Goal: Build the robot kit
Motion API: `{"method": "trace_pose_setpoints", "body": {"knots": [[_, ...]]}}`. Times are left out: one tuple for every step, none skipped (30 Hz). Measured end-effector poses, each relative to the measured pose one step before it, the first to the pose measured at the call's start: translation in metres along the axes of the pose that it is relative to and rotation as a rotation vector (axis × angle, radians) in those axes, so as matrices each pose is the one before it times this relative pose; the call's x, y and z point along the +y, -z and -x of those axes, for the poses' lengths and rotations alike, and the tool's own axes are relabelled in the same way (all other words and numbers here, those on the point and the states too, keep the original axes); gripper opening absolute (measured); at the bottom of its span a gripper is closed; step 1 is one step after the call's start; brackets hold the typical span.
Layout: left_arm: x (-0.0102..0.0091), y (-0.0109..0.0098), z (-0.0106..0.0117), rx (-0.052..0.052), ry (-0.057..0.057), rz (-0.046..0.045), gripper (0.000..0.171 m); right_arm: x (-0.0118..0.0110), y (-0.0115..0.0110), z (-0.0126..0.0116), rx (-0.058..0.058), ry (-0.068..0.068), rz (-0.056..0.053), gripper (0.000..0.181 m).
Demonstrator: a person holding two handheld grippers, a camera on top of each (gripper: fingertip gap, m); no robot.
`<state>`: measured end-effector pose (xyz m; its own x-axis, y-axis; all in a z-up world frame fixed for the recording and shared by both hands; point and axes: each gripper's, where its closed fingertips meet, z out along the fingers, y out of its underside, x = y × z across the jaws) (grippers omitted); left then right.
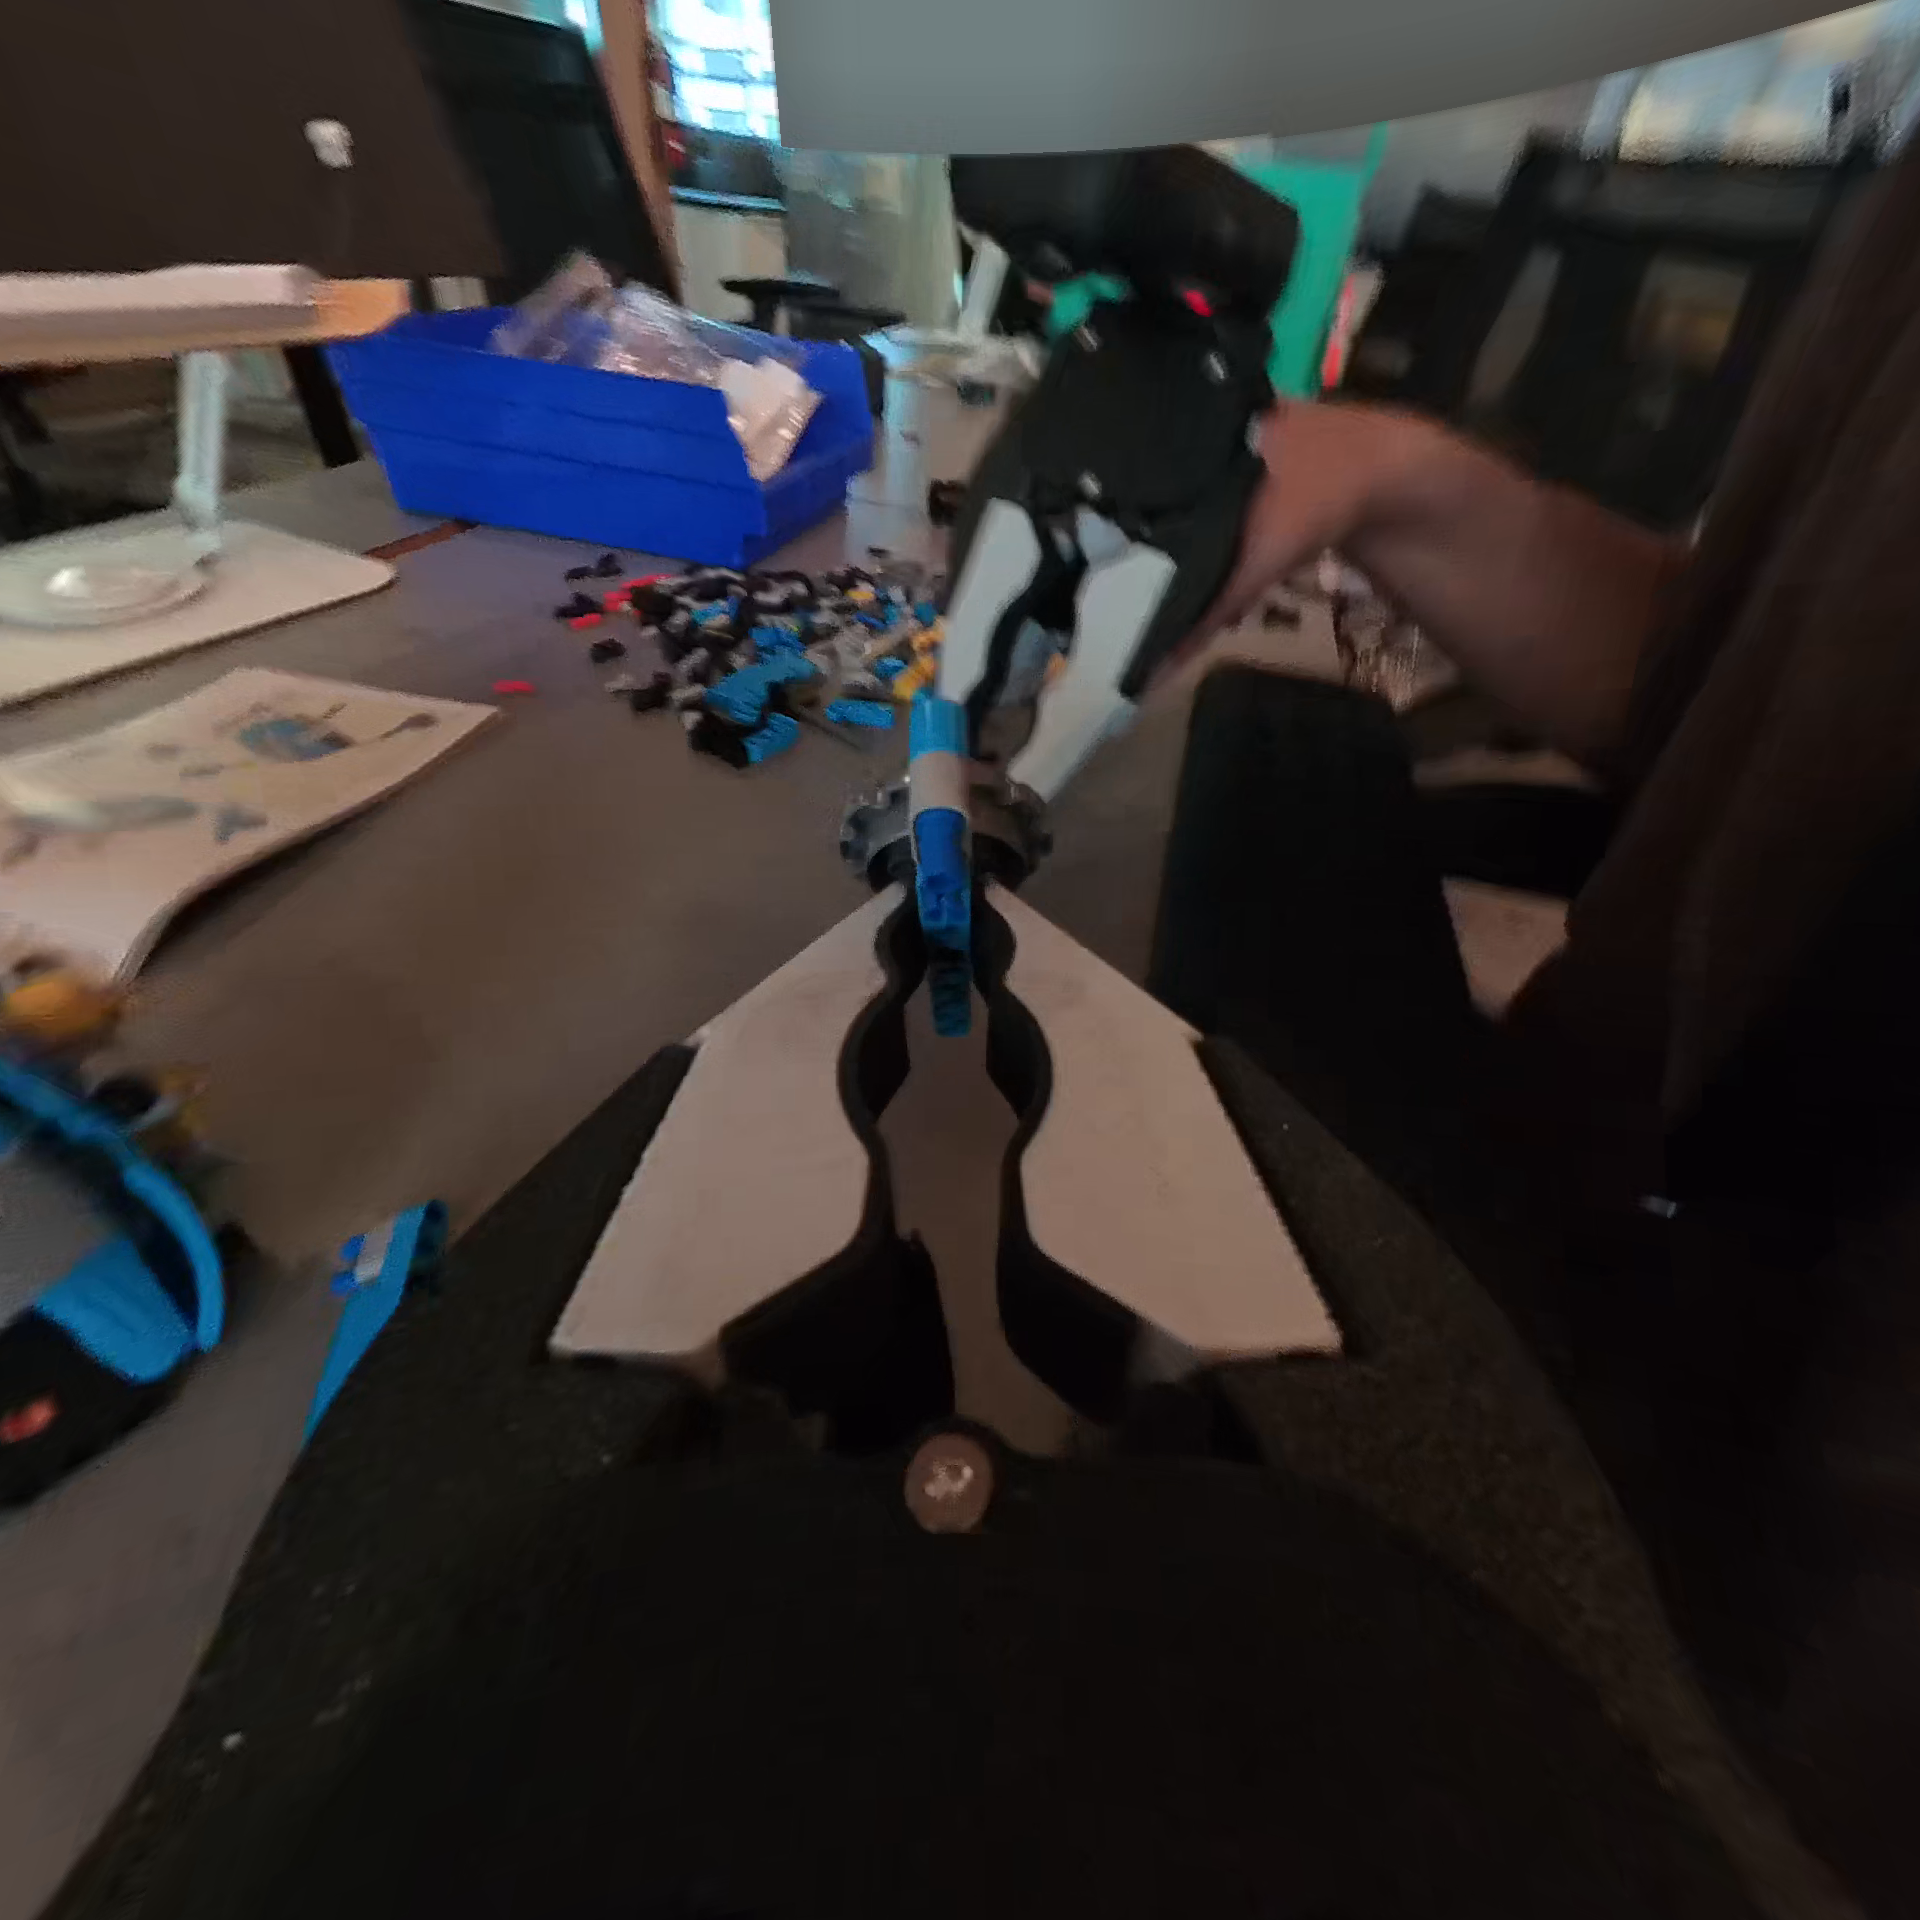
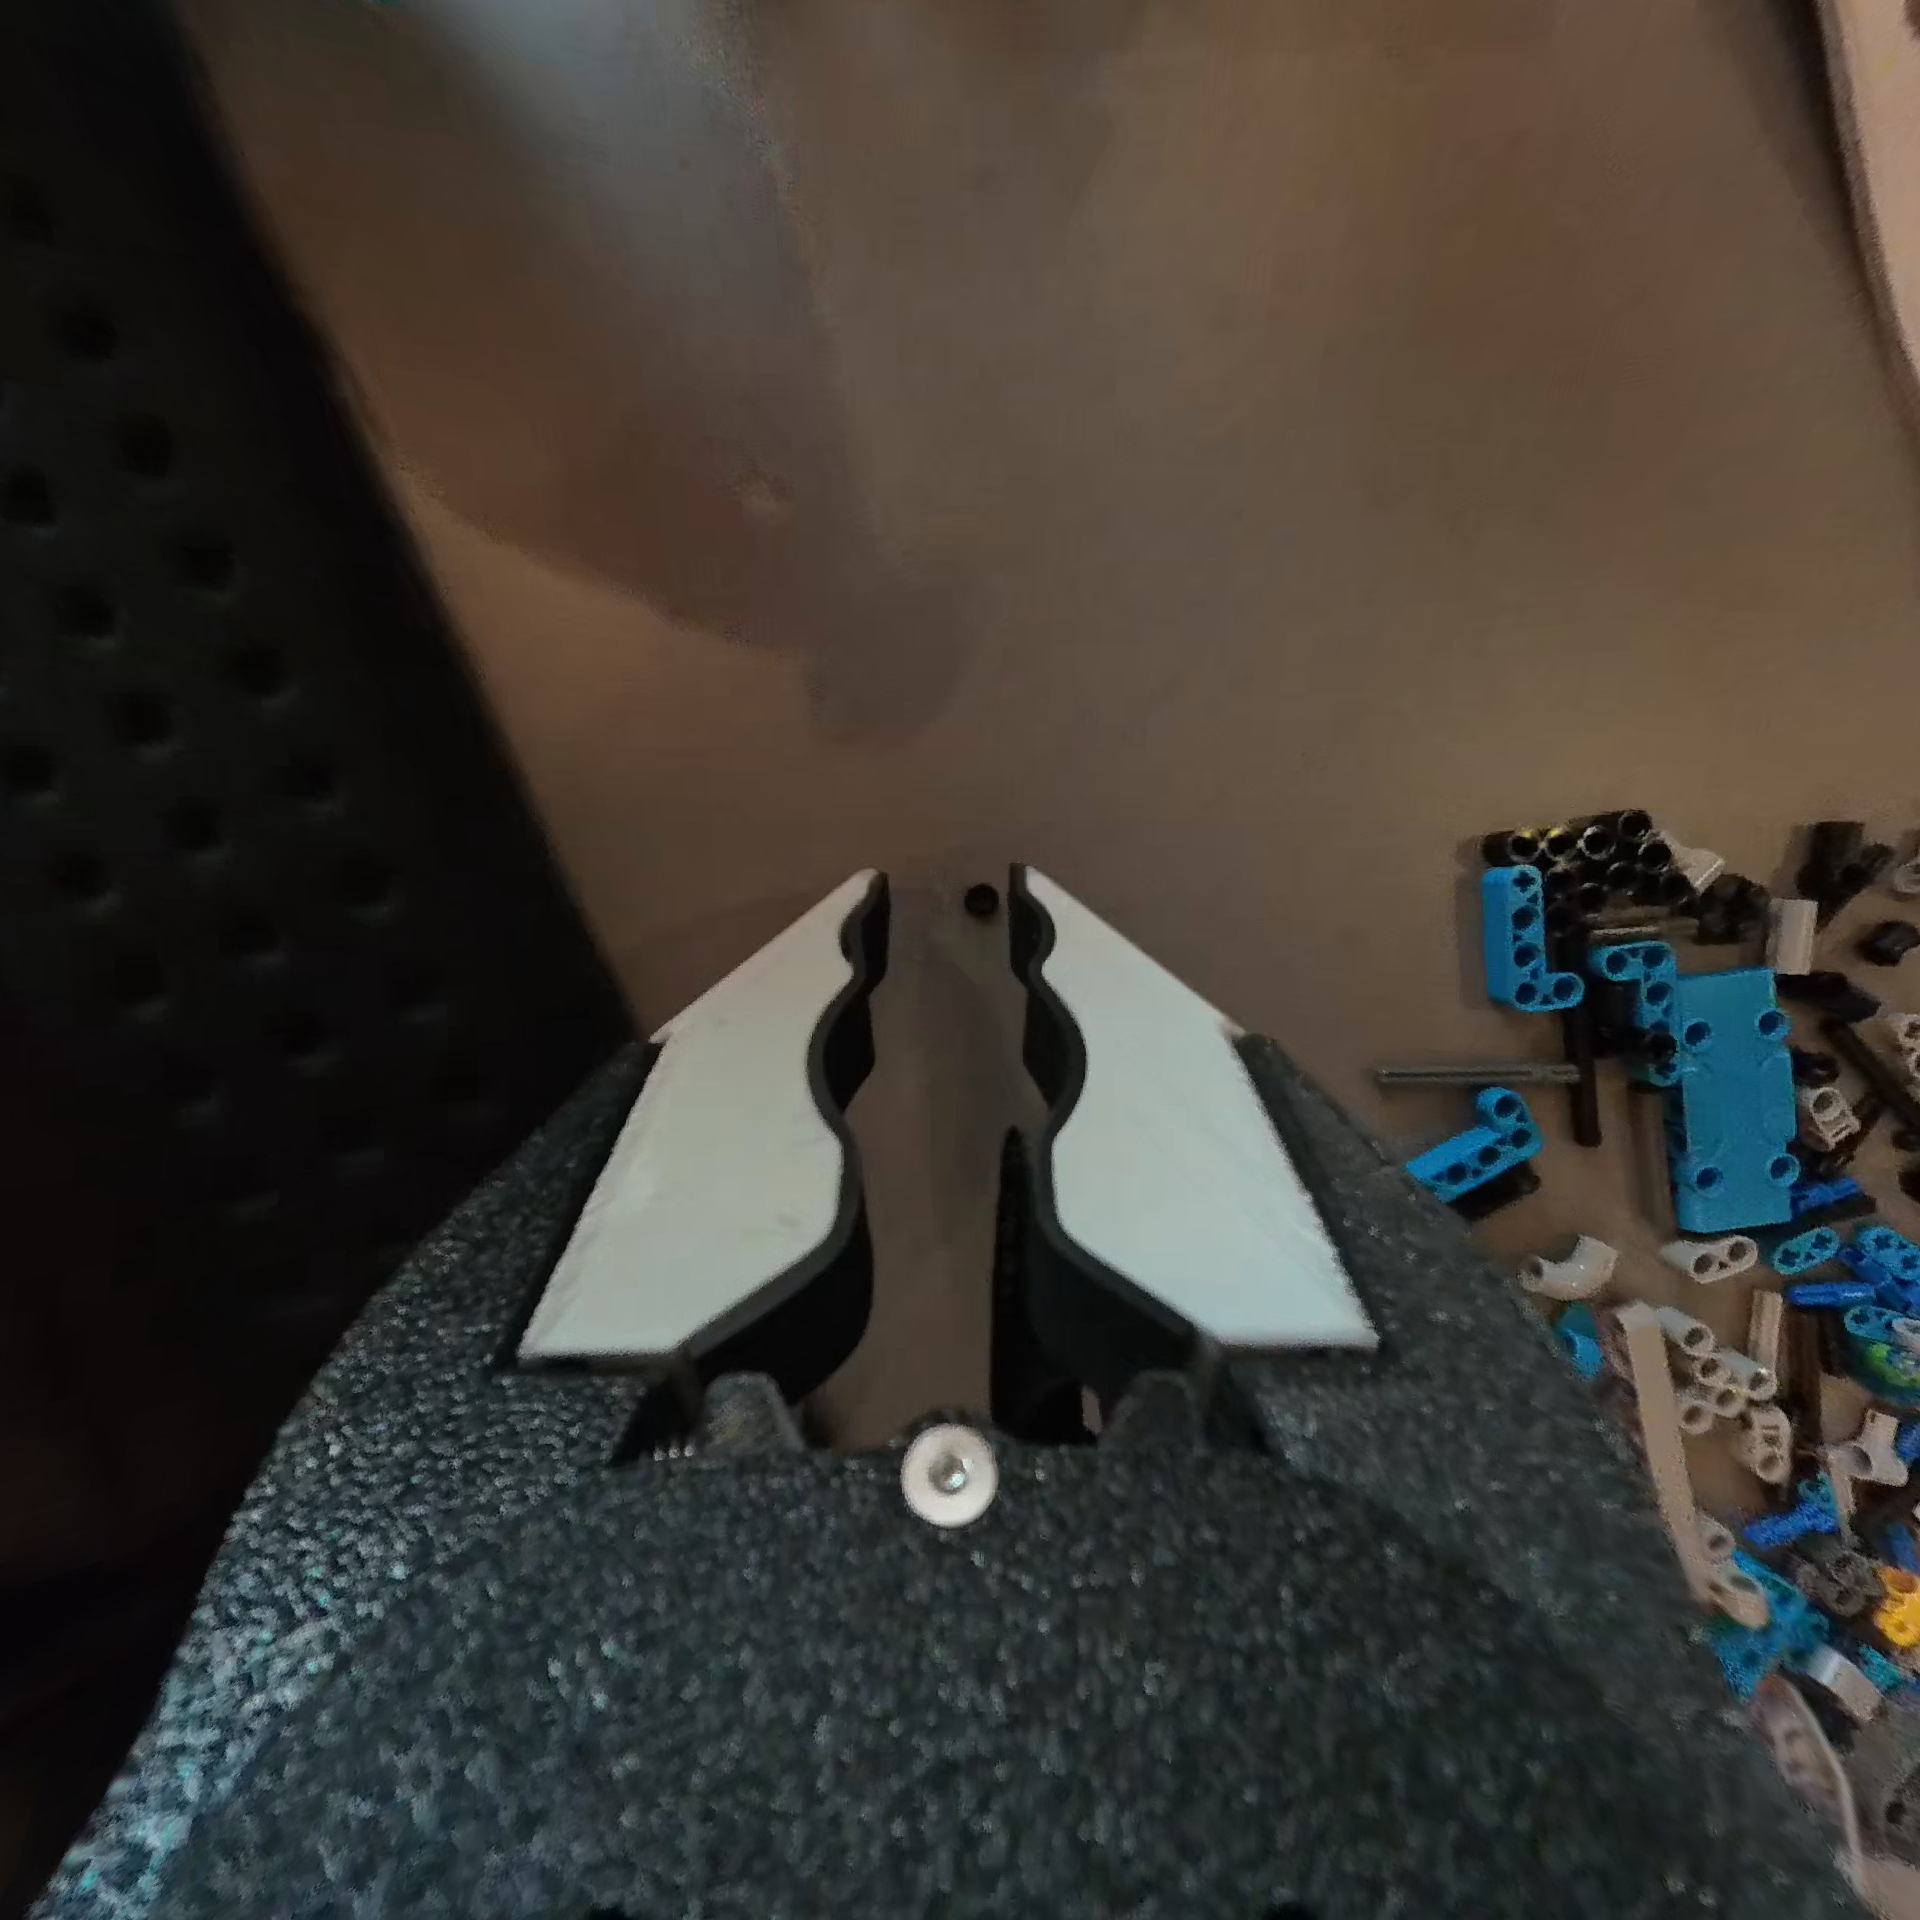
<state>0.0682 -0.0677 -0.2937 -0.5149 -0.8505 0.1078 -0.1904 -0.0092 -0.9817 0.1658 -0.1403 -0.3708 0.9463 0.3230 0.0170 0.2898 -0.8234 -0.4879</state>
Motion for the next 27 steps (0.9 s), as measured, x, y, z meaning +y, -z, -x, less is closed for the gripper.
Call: {"method": "trace_pose_setpoints", "body": {"knots": [[0.00481, -0.00387, -0.00995, 0.0127, -0.0807, 0.03749, 0.007, -0.00433, 0.00111, 0.00207, 0.0081, 0.0019, -0.0249, 0.023], [0.00412, -0.00343, -0.00810, 0.0039, -0.0737, 0.03343, 0.007, -0.00368, 0.00053, 0.00245, 0.0041, 0.0050, -0.0193, 0.023], [0.00265, -0.00235, -0.00505, -0.0052, -0.0547, 0.02372, 0.006, -0.00242, -0.00030, 0.00226, 0.0010, 0.0038, -0.0090, 0.023], [0.00141, -0.00106, -0.00235, -0.0057, -0.0294, 0.01251, 0.006, -0.00140, -0.00090, 0.00079, 0.0042, 0.0036, -0.0016, 0.023], [0.00055, -0.00019, -0.00064, -0.0009, -0.0060, 0.00371, 0.007, -0.00036, -0.00108, -0.00069, 0.0073, 0.0041, 0.0031, 0.023], [-0.00016, 0.00044, 0.00077, 0.0009, 0.0097, -0.00320, 0.007, 0.00073, -0.00111, -0.00172, 0.0085, 0.0011, 0.0078, 0.023], [-0.00041, 0.00066, 0.00141, 0.0026, 0.0170, -0.00615, 0.007, 0.00145, -0.00121, -0.00188, 0.0055, -0.0009, 0.0099, 0.023], [-0.00036, 0.00061, 0.00139, 0.0024, 0.0173, -0.00505, 0.007, 0.00172, -0.00117, -0.00220, 0.0072, -0.0023, 0.0092, 0.023], [-0.00037, 0.00045, 0.00135, -0.0003, 0.0124, -0.00385, 0.007, 0.00173, -0.00094, -0.00231, 0.0085, -0.0041, 0.0093, 0.023], [-0.00028, 0.00032, 0.00044, 0.0000, 0.0046, -0.00258, 0.007, 0.00205, -0.00074, -0.00190, 0.0068, -0.0024, 0.0104, 0.023], [-0.00008, -0.00004, -0.00054, 0.0011, -0.0028, -0.00026, 0.007, 0.00197, -0.00029, -0.00208, 0.0102, -0.0022, 0.0089, 0.023], [0.00041, -0.00029, -0.00107, 0.0012, -0.0083, 0.00321, 0.007, 0.00209, 0.00000, -0.00136, 0.0062, -0.0031, 0.0088, 0.023], [0.00076, -0.00055, -0.00148, 0.0019, -0.0113, 0.00626, 0.007, 0.00198, 0.00018, -0.00083, 0.0028, -0.0030, 0.0069, 0.023], [0.00091, -0.00069, -0.00141, 0.0010, -0.0120, 0.00726, 0.007, 0.00199, 0.00016, -0.00019, -0.0022, -0.0050, 0.0066, 0.023], [0.00088, -0.00075, -0.00107, 0.0000, -0.0109, 0.00722, 0.006, 0.00202, 0.00028, -0.00034, -0.0019, -0.0050, 0.0070, 0.023], [0.00080, -0.00069, -0.00098, 0.0008, -0.0084, 0.00627, 0.007, 0.00170, 0.00014, -0.00055, 0.0011, -0.0031, 0.0061, 0.023], [0.00060, -0.00054, -0.00078, 0.0017, -0.0050, 0.00468, 0.007, 0.00142, 0.00012, -0.00013, -0.0016, -0.0015, 0.0055, 0.022], [0.00034, -0.00032, -0.00028, 0.0010, -0.0014, 0.00304, 0.007, 0.00126, 0.00016, 0.00021, -0.0039, -0.0006, 0.0049, 0.022], [0.00018, -0.00005, 0.00019, -0.0001, 0.0013, 0.00048, 0.007, 0.00103, -0.00006, 0.00098, -0.0087, -0.0007, 0.0058, 0.021], [-0.00023, 0.00020, 0.00024, 0.0002, 0.0034, -0.00208, 0.007, 0.00079, -0.00028, 0.00112, -0.0099, 0.0002, 0.0052, 0.020], [-0.00037, 0.00033, 0.00052, 0.0005, 0.0054, -0.00319, 0.007, 0.00023, -0.00043, 0.00086, -0.0066, 0.0009, 0.0027, 0.020], [-0.00037, 0.00030, 0.00064, 0.0002, 0.0064, -0.00320, 0.007, -0.00028, -0.00058, 0.00036, -0.0044, 0.0011, 0.0011, 0.019], [-0.00020, 0.00028, 0.00048, 0.0009, 0.0059, -0.00243, 0.007, -0.00058, -0.00073, 0.00003, -0.0021, 0.0013, 0.0010, 0.019], [-0.00002, 0.00010, 0.00032, 0.0013, 0.0047, -0.00115, 0.007, -0.00038, -0.00075, 0.00015, -0.0042, 0.0010, 0.0017, 0.019], [0.00000, -0.00005, 0.00018, 0.0007, 0.0032, -0.00033, 0.007, -0.00006, -0.00103, 0.00025, -0.0049, 0.0004, 0.0039, 0.018], [0.00003, 0.00000, 0.00018, 0.0004, 0.0018, -0.00004, 0.007, 0.00016, -0.00093, -0.00058, -0.0018, 0.0001, 0.0054, 0.018], [-0.00001, 0.00000, 0.00000, 0.0009, 0.0014, -0.00030, 0.007, -0.00004, -0.00103, -0.00058, -0.0013, -0.0004, 0.0033, 0.018]]}}
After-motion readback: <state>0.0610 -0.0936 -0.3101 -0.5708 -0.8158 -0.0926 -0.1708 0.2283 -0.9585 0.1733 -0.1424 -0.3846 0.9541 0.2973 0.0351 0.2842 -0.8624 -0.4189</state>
